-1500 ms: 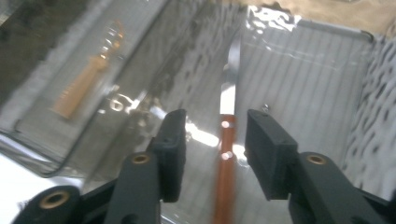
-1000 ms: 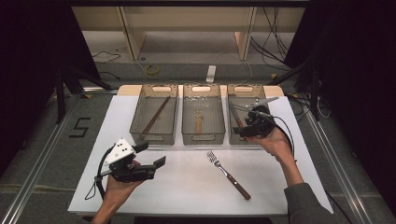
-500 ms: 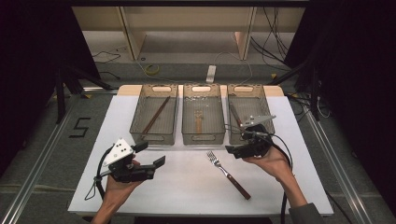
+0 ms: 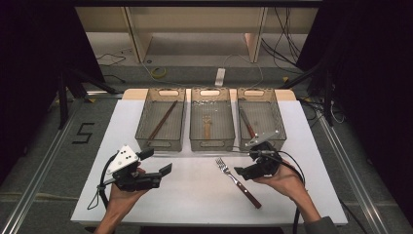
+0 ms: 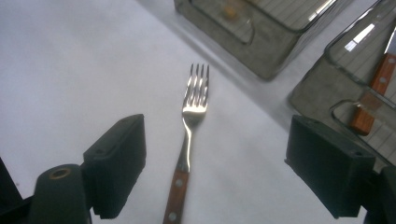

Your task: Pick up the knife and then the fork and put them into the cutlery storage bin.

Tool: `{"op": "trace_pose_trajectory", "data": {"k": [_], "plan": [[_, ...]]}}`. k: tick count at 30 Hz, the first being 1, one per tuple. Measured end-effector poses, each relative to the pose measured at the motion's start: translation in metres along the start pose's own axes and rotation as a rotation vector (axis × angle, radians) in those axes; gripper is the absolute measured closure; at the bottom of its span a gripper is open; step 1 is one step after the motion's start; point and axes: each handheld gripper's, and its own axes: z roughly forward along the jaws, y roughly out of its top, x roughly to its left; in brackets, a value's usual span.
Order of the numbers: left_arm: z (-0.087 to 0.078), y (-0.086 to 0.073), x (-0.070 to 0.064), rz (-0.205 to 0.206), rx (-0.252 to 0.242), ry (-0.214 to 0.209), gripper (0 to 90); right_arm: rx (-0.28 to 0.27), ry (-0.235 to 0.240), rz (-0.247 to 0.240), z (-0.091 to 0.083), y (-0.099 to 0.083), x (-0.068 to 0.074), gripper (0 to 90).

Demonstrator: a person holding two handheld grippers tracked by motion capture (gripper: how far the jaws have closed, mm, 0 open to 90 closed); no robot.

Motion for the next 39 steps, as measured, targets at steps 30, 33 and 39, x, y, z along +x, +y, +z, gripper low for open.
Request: {"op": "trace_pose_trajectory", "data": {"k": [30,33,39], "plan": [[-0.002,0.0,0.0,0.0,-0.005,0.005,16.0,0.244,0.037,-0.098,0.036,-0.029,0.017,47.4],[-0.002,0.0,0.0,0.002,-0.003,0.007,16.0,0.263,0.041,-0.102,0.039,-0.032,0.018,50.5],[-0.002,0.0,0.0,0.0,-0.004,0.007,15.9,0.289,0.054,-0.109,0.045,-0.036,0.019,56.4]]}}
